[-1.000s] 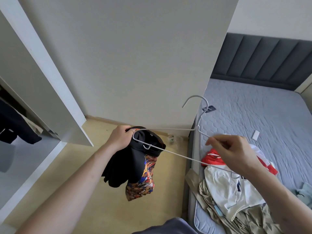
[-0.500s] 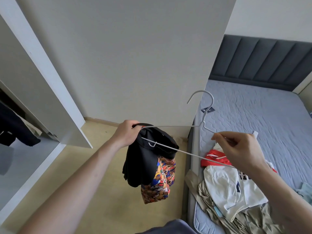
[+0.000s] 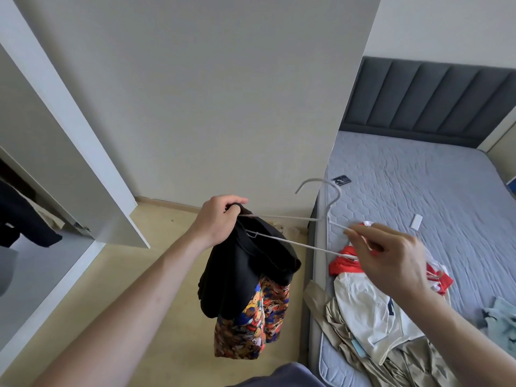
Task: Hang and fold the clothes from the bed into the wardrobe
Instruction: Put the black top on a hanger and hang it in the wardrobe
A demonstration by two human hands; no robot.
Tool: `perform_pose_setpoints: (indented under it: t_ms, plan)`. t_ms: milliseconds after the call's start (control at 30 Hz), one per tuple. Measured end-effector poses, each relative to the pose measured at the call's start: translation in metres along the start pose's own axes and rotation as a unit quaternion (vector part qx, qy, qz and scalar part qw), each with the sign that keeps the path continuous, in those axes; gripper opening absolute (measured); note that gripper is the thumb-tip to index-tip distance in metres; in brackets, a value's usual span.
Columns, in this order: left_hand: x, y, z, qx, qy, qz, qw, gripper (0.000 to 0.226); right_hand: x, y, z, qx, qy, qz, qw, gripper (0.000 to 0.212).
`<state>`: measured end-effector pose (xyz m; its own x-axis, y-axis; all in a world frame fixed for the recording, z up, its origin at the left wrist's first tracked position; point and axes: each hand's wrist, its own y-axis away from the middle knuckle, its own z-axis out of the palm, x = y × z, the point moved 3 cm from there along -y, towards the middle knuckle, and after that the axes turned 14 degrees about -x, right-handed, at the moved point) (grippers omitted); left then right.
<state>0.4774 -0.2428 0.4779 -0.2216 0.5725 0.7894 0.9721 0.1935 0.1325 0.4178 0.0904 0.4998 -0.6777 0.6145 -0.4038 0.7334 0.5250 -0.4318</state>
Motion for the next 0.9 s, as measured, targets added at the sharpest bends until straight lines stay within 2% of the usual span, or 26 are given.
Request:
perform_pose_setpoints:
  t_ms: [67,133,233,433,600,767,900]
  plan:
    - [0.005,0.001,0.001,-0.007,-0.002,0.011,1.000,0.040,0.000,0.004,0.012,-0.041,-0.042,0.007,0.998,0.012]
    - [0.008,0.001,0.000,-0.002,-0.002,0.018,1.000,0.038,0.003,0.005,0.019,-0.108,-0.102,0.035,0.988,0.018]
    - [0.009,0.001,-0.010,0.007,-0.002,0.018,1.000,0.037,0.009,0.000,0.020,-0.219,-0.189,0.084,0.954,0.022]
    - [0.010,0.001,-0.013,0.041,0.007,0.012,0.999,0.032,0.002,-0.008,0.009,-0.311,-0.210,0.080,0.923,0.029]
    - [0.025,0.002,-0.008,0.048,0.017,0.068,0.996,0.032,-0.004,-0.012,0.004,-0.290,-0.208,0.115,0.927,0.030]
    - [0.025,-0.001,-0.028,0.126,0.081,0.052,0.987,0.032,0.004,-0.008,-0.020,-0.280,-0.179,0.107,0.937,0.028]
    - [0.031,0.001,-0.022,0.104,0.087,0.059,0.989,0.033,0.002,0.001,-0.022,-0.271,-0.180,0.093,0.941,0.030]
